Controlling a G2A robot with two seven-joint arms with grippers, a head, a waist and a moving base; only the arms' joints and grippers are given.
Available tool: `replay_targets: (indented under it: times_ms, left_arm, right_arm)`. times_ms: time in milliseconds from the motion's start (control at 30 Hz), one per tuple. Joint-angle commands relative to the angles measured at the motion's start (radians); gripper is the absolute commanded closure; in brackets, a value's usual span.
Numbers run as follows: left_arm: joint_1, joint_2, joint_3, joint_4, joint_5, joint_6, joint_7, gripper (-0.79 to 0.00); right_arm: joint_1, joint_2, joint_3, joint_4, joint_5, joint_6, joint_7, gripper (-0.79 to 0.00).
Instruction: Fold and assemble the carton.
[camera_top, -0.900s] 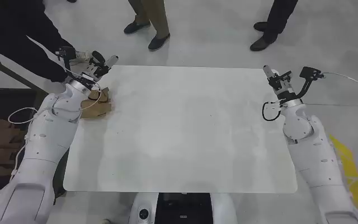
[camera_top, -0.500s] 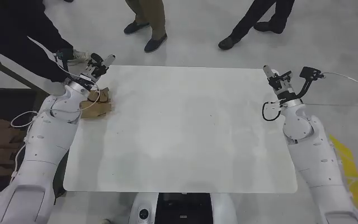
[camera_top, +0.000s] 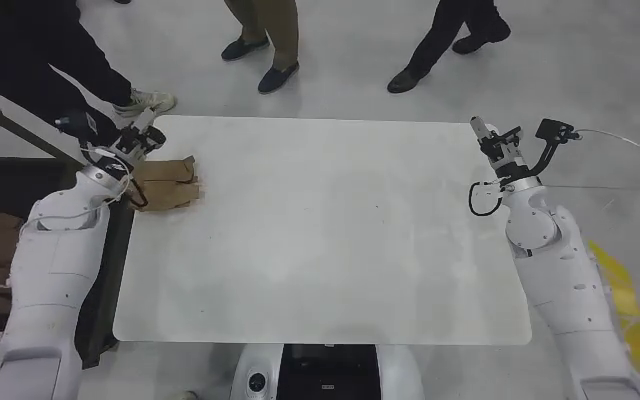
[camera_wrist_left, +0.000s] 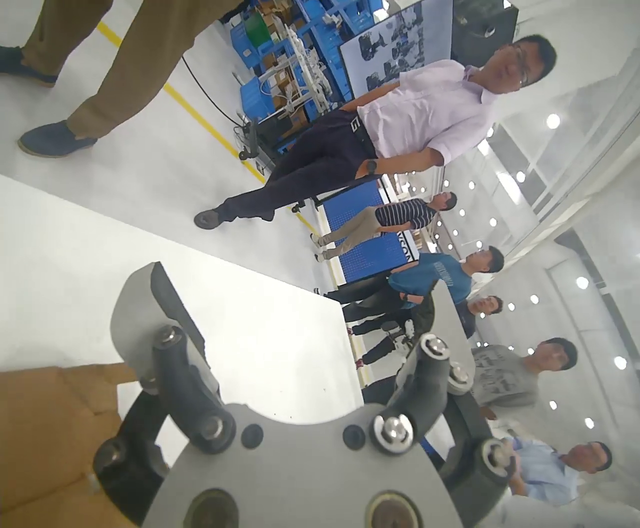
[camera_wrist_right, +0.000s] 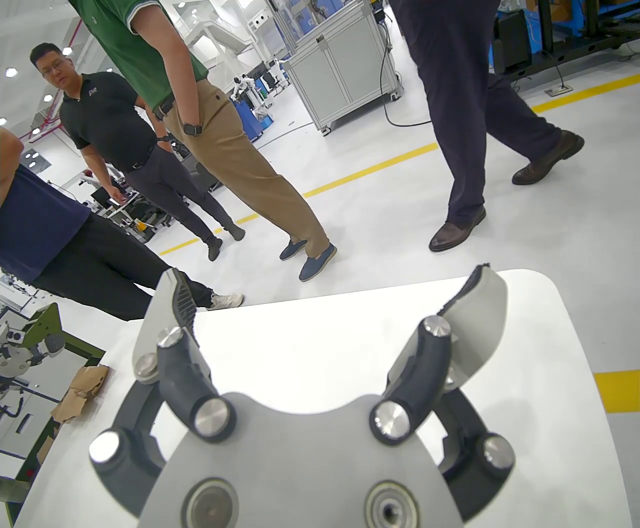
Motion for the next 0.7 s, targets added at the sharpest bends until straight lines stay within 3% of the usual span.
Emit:
replay_targets:
  times_ms: [0,433,667]
  left_arm:
    - [0.023,0.004,-0.031,0.019,-0.049,-0.011,-0.023,-0.785]
    - [0.115,0.020,-0.183,0.123,-0.181,0.008,-0.012,-0.785]
    - [0.143,0.023,-0.228,0.181,-0.165,0.030,0.068,-0.785]
  right_arm:
    - [0.000,0.000,0.000,0.000,0.000,0.000,0.000,-0.785]
    - [0.000,0.000,0.000,0.000,0.000,0.000,0.000,-0.785]
    - [0.000,0.000,0.000,0.000,0.000,0.000,0.000,-0.785]
